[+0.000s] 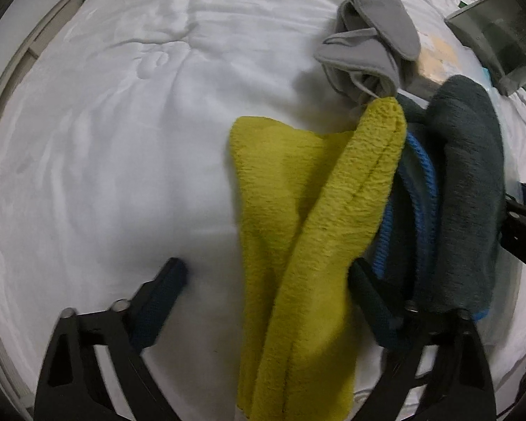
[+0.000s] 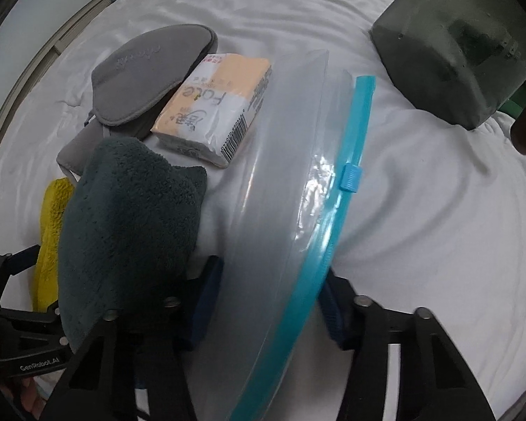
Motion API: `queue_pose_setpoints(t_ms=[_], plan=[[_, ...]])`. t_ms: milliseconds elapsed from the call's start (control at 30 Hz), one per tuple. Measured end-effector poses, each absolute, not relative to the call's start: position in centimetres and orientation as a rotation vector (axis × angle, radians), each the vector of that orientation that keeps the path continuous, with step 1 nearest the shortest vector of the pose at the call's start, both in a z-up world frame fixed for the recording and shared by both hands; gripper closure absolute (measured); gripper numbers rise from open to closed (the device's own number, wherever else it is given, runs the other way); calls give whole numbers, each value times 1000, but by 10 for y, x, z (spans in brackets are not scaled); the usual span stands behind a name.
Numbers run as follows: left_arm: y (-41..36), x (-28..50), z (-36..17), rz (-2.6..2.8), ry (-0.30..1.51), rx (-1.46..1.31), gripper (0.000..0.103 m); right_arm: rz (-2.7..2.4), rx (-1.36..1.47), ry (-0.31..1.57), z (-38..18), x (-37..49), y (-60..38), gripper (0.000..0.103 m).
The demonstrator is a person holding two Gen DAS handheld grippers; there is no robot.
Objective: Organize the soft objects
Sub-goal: 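Grasp the yellow towel with the left tool while the right tool grasps the clear zip bag, then lift the yellow towel and zip bag and carry both over the green tray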
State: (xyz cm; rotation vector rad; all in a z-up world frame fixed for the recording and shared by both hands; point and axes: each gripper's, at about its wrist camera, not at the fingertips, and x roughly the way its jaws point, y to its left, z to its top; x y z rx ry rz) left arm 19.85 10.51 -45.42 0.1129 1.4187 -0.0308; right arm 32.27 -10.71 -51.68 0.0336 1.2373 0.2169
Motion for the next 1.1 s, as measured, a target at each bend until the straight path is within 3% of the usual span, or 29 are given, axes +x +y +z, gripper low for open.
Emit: queue_pose_setpoints(t_ms=[67, 133, 233, 433, 1100], plan=[[97, 200, -455, -51, 1419, 127, 34, 219, 27, 1226, -518, 323, -106, 73], [95, 201, -454, -73, 1423, 120, 53, 227, 21, 1221, -518, 322, -105, 91], [91, 203, -451, -108, 1435, 83, 81, 244, 36, 1218, -517, 321, -110, 96], [90, 205, -441, -130, 1420, 42, 88, 264, 54, 1196, -506, 313, -124, 98], [118, 180, -357, -119, 1367, 12, 88, 252, 99, 1181, -463, 281, -147, 99]])
